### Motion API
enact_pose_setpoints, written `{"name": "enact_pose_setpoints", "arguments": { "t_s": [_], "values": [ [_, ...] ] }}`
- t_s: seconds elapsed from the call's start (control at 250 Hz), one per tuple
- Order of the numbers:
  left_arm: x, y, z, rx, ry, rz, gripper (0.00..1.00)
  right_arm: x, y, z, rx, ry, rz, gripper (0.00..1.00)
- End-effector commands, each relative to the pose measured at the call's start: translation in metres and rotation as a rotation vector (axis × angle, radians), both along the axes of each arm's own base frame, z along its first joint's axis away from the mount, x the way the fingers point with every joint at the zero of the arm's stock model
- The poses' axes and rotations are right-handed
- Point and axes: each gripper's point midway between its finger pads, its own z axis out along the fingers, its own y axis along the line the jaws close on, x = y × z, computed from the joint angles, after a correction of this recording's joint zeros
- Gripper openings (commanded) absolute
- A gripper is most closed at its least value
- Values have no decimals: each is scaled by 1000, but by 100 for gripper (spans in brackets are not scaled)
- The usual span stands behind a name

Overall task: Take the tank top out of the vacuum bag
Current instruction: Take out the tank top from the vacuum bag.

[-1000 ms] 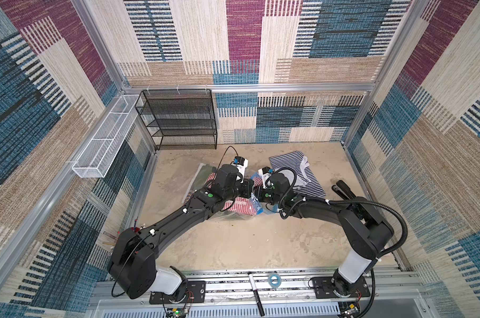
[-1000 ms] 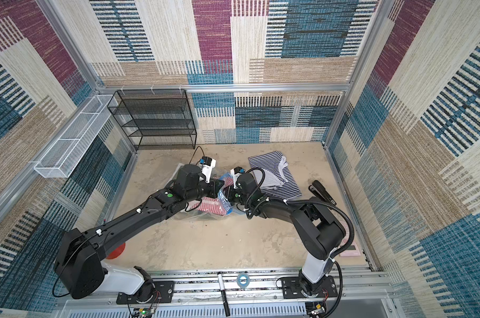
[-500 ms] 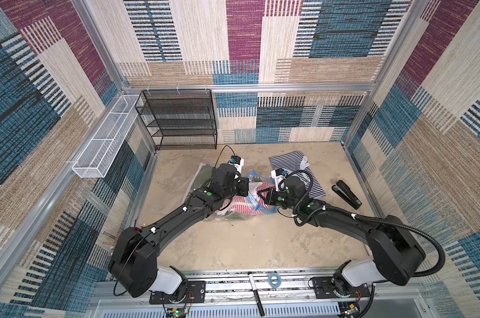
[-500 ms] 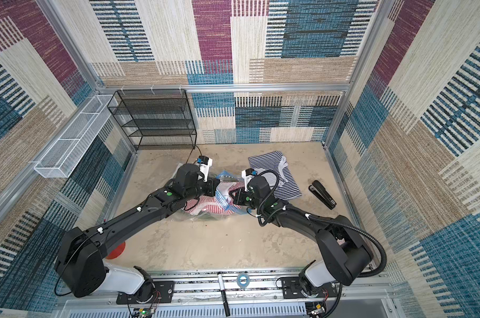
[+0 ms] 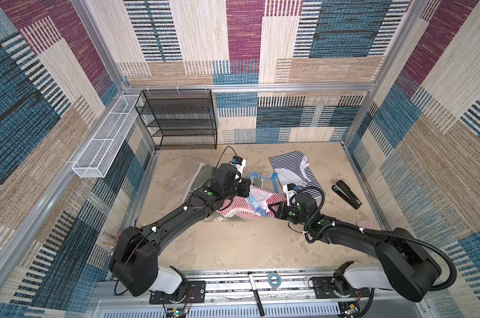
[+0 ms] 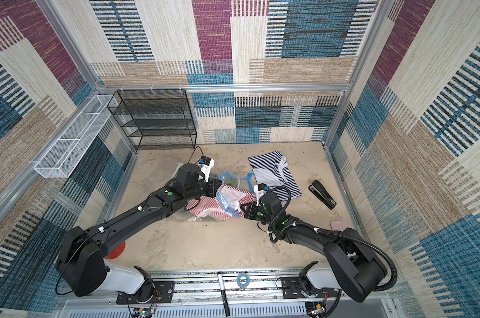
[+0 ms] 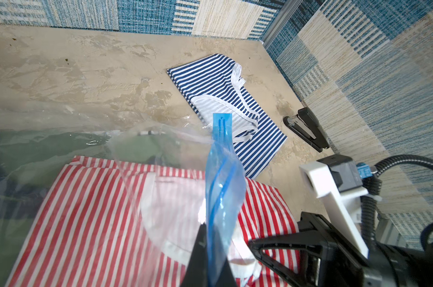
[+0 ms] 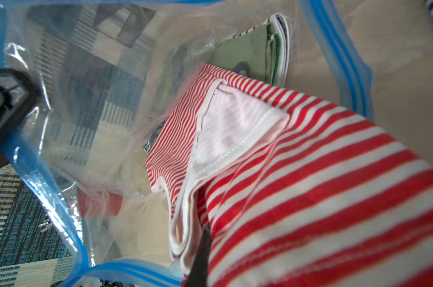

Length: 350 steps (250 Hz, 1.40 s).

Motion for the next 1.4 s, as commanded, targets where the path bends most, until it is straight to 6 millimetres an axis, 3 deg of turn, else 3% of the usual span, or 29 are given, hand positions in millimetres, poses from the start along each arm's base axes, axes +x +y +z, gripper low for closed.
{"name": "enact_pose_setpoints", "arguments": {
  "t_s": [0.0, 0.16, 0.316, 0.504, 0.8, 0.9, 1.1, 1.18, 1.26, 1.396],
  "values": [
    [-2, 1, 5, -18, -7, 1, 0, 3, 12, 18, 65, -74, 50, 12],
    [-8, 3, 5, -21, -6, -4, 0, 2, 16, 12, 88, -56, 76, 37],
    [-10, 5, 5, -20, -9, -4, 0, 0, 26, 4, 101, -30, 130, 50],
    [-12, 6, 3, -19, -6, -5, 0, -4, 32, 5, 132, -28, 169, 55],
    [-14, 4, 1, -17, -3, -15, 0, 0, 24, 17, 127, -47, 122, 60],
    [-13, 5, 2, -16, -7, -14, 0, 6, 33, 7, 104, -3, 149, 62],
    [-13, 7, 6, -13, -21, -11, 0, 10, 41, -31, 34, 143, 167, 62],
    [-13, 7, 6, -12, -23, -14, 0, 9, 42, -38, 13, 172, 175, 59],
    [-13, 7, 6, -10, -25, -14, 0, 8, 41, -38, 4, 181, 175, 49],
    [-12, 8, 7, -4, -37, -10, 0, 9, 42, -27, -4, 165, 186, 7]
  ]
}}
